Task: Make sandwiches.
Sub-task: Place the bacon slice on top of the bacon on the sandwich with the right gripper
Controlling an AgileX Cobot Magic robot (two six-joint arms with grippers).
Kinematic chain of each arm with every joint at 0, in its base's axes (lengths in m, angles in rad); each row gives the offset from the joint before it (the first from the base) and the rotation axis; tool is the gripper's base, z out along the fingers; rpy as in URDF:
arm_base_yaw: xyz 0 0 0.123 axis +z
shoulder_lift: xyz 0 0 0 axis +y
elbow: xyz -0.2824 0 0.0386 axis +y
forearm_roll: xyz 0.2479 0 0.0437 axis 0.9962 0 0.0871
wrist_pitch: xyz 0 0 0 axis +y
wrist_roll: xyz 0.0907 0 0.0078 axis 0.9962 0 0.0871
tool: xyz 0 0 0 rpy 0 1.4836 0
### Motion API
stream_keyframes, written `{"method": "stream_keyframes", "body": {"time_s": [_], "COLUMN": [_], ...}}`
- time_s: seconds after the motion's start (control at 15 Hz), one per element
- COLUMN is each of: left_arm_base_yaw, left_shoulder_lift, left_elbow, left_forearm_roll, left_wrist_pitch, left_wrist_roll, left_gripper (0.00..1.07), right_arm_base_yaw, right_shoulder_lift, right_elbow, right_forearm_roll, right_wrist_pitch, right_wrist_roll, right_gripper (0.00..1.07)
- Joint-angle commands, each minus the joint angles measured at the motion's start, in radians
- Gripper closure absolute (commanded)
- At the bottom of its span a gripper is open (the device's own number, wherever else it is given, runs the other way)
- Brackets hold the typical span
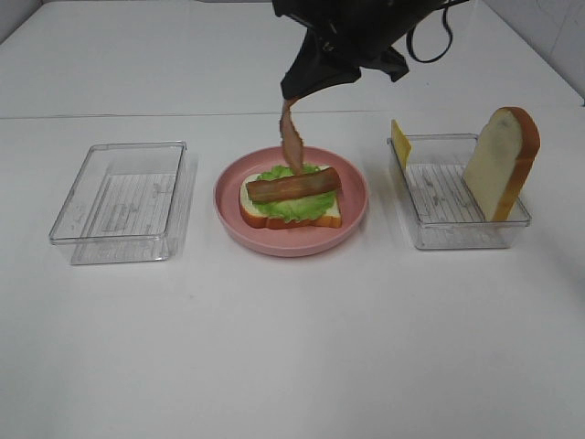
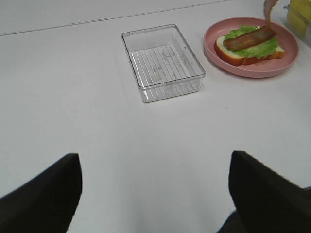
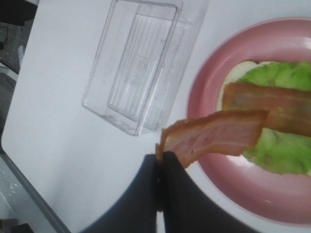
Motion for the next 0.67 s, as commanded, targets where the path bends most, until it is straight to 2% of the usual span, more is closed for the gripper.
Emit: {"method": "stream_keyframes", "body": {"time_s": [0.07,0.13,0.2,0.33,0.4,0.67], "left_arm_base_yaw": [-0.004,-0.004,-0.004,-0.004,-0.004,-0.004], "left_shoulder_lift": [-0.020,-0.020,-0.020,-0.020,-0.020,-0.020], "left_elbow": [0.002,0.002,0.002,0.002,0.002,0.002], "left_forearm_roll": [-0.001,-0.001,-0.001,-0.001,-0.001,-0.001], "left_wrist_pitch": [-0.009,-0.009,-0.009,-0.009,-0.009,-0.009], "left_wrist_roll": [0.001,0.001,0.001,0.001,0.001,0.001], "left_gripper": [0.28,0.28,0.28,0.28,0.28,0.28], "right_arm_base_yaw": [0.025,0.025,0.024,0.023,0.023,0.021], "right_shoulder_lift": [0.065,0.133,0.160,0.183,0.188,0.188], "right_elbow": [-0.003,-0.003,-0.003,-0.003,-0.003,-0.003], "right_forearm_roll": [0.124,0.272,0.338,0.391,0.370,0.114], "right_wrist_pitch": [-0.065,-0.110,-0.129,-0.151,-0.160,-0.207], "right_wrist_roll": [-0.015,-0.101,-0.157,-0.234,-0.241,-0.069], "right_gripper": [1.07,1.07,1.07,1.07,1.07,1.07]}}
